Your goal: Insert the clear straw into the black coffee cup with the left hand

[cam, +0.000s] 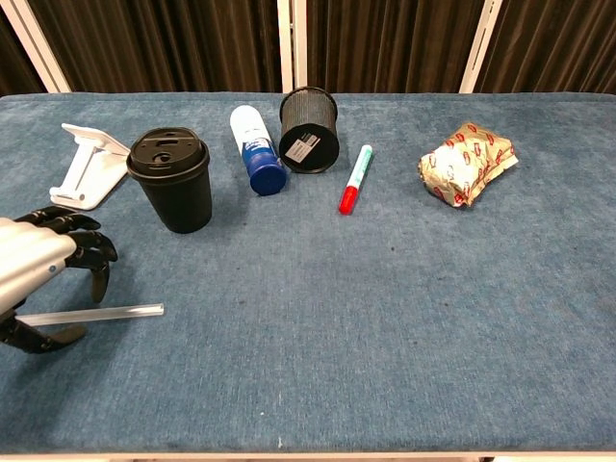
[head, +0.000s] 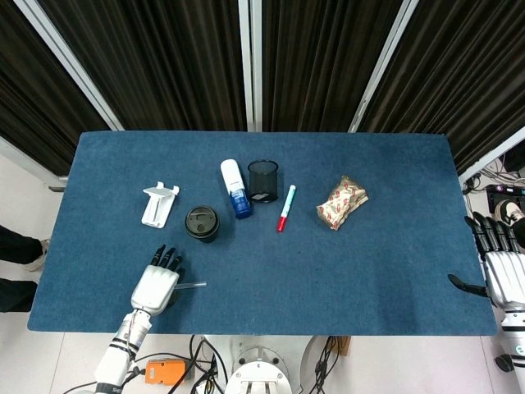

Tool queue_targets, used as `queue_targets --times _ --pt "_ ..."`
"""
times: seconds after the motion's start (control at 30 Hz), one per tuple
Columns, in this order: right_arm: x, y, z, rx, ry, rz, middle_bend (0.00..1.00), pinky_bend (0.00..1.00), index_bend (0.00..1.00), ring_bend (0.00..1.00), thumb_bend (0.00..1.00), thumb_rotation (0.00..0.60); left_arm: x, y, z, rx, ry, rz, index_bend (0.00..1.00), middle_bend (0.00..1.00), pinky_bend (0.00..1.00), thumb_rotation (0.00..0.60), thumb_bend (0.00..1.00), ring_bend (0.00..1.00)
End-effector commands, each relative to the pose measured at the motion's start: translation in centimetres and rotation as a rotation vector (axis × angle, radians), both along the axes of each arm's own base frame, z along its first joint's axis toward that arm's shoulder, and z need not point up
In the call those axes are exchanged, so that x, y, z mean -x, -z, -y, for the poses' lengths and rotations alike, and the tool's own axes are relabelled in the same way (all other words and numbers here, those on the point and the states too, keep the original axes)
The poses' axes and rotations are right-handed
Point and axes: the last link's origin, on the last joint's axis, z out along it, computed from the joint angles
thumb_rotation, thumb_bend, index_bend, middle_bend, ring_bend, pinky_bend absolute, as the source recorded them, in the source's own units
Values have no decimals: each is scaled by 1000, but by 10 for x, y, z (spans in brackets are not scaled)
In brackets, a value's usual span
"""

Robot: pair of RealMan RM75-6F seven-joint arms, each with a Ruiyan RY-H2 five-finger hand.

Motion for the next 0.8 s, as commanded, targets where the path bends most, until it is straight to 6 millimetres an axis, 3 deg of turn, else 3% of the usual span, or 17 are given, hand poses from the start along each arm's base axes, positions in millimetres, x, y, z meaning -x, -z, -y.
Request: queue_targets --times 0.03,0.57,0.8 --pt "0 0 0 -1 2 0 67 25 0 0 221 600 0 1 0 -1 -2 -2 489 234 0 600 241 87" --pt "1 2 1 -6 6 5 67 24 0 0 221 600 9 3 -3 15 -29 -5 585 253 0 600 364 85" --pt "2 4 0 -13 15 7 67 24 0 0 221 600 11 -17 -2 -21 -70 125 606 263 0 600 396 85"
